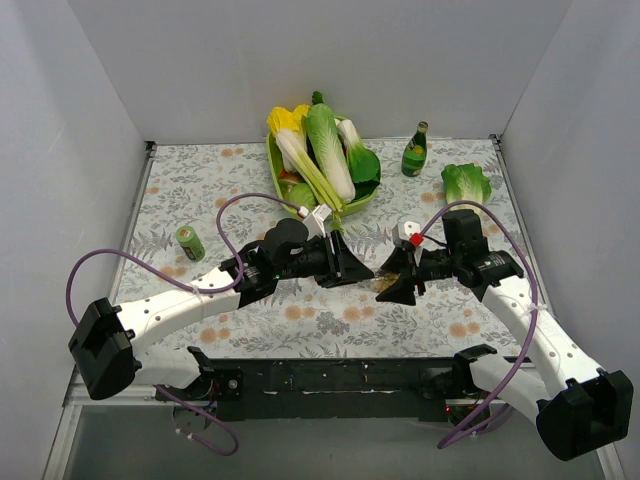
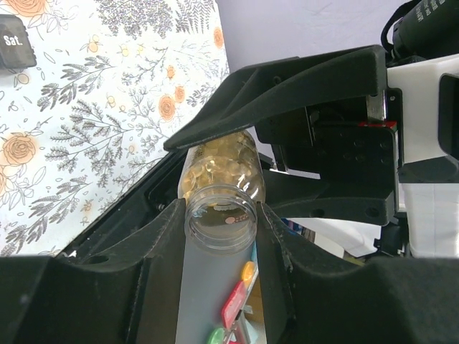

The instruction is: Sort the pills into containers

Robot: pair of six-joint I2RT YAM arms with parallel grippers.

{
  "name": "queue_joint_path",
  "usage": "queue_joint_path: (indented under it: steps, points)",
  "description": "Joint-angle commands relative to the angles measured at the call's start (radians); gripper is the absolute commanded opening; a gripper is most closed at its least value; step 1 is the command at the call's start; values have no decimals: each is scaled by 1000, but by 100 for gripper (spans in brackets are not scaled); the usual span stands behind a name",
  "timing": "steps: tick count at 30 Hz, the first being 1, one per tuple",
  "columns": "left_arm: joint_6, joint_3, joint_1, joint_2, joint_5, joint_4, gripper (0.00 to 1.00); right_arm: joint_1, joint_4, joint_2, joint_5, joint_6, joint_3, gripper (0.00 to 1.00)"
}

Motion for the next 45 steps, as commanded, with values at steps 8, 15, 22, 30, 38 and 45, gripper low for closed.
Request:
queue_joint_path:
  steps: [8,15,22,30,38,45]
  points:
    - [-46,-17,-9,-47,-28,32,0,-9,64,-12,-30,25,20,72]
    - [-48,-13,-9,-55,-44,32,0,-11,58,-6,-24,27,26,25]
    - [-40,3,-9,-67,-53,25,0,-11,52,-8,-24,21,29,24]
    - [-31,16,-9,-67,-68,3,0,-11,48,-15,-20,18,27,57]
    - [-28,20,-9,-67,-76,-2,0,-14,44,-15,-12,12,24,66]
    - [-28,22,-9,-70,-79,-6,0,-12,43,-15,-12,12,24,68]
